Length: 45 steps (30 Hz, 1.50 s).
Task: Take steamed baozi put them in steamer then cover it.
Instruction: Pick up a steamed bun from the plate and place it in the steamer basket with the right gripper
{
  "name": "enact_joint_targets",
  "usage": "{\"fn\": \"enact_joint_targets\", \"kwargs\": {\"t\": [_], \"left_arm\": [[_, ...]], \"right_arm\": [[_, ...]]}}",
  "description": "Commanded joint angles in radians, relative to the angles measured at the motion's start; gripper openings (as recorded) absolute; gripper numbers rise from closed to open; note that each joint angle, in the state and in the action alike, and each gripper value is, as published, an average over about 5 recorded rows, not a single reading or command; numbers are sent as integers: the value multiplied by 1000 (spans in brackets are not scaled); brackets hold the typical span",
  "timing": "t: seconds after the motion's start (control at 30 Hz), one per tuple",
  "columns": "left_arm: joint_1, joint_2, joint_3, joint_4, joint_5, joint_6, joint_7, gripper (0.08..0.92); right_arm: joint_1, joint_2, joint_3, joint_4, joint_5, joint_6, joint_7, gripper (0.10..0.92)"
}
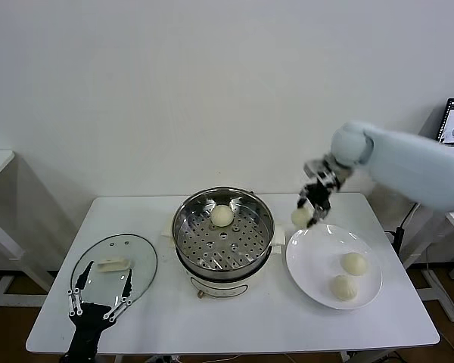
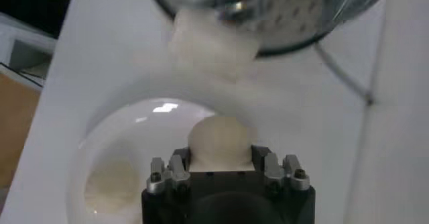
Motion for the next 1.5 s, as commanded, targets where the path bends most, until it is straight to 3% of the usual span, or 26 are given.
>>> {"fn": "enact_joint_targets", "kwargs": {"t": [0.03, 0.53, 1.5], "left_arm": [[-6, 4, 9, 1, 2, -3, 0, 823], [-33, 8, 6, 29, 1, -11, 0, 823], [-34, 2, 10, 31, 1, -12, -1, 823]], "right_arm": [[197, 267, -81, 27, 183, -43, -41, 628], [20, 457, -168, -16, 270, -180, 235, 634], [-72, 550, -202, -70, 238, -199, 306, 667]]}}
